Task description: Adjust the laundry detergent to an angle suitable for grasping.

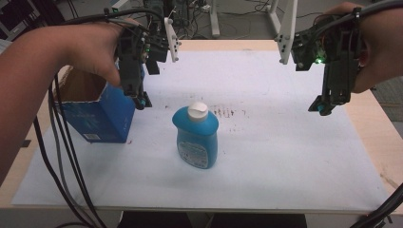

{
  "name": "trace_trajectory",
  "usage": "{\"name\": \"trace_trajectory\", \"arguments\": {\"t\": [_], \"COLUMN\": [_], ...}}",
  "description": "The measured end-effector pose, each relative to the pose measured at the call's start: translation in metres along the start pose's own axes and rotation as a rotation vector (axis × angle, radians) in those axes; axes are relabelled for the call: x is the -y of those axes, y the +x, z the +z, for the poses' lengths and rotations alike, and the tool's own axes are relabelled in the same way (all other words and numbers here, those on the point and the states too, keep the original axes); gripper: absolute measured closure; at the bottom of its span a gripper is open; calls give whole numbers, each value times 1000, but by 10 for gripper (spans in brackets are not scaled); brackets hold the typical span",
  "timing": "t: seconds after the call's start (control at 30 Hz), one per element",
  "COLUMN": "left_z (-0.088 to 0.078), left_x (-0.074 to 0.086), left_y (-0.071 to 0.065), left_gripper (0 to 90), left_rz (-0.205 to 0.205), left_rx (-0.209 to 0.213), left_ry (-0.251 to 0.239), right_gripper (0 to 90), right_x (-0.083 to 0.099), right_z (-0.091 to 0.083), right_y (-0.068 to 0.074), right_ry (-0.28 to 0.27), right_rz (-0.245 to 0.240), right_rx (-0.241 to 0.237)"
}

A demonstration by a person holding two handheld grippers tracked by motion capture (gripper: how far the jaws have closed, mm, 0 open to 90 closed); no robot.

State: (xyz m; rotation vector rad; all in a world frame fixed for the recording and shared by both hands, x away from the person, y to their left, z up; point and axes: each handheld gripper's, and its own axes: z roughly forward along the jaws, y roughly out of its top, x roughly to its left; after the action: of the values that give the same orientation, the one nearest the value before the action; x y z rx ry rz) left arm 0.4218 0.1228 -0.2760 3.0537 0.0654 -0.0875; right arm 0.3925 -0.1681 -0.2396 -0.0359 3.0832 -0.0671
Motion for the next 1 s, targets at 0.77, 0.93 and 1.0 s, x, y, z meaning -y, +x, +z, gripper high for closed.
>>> {"name": "trace_trajectory", "arguments": {"t": [0.77, 0.93, 1.0], "left_z": [16, 15, 16], "left_x": [5, 4, 5], "left_y": [8, 9, 8], "left_gripper": [17, 17, 17], "left_rz": [-48, -44, -43], "left_rx": [-45, -43, -45], "left_ry": [4, 2, 4], "right_gripper": [31, 31, 30], "right_x": [13, 15, 16], "right_z": [-15, -22, -22], "right_y": [-2, 3, 5], "right_ry": [-26, -40, -32], "right_rz": [18, 18, 22], "right_rx": [0, 7, 9]}}
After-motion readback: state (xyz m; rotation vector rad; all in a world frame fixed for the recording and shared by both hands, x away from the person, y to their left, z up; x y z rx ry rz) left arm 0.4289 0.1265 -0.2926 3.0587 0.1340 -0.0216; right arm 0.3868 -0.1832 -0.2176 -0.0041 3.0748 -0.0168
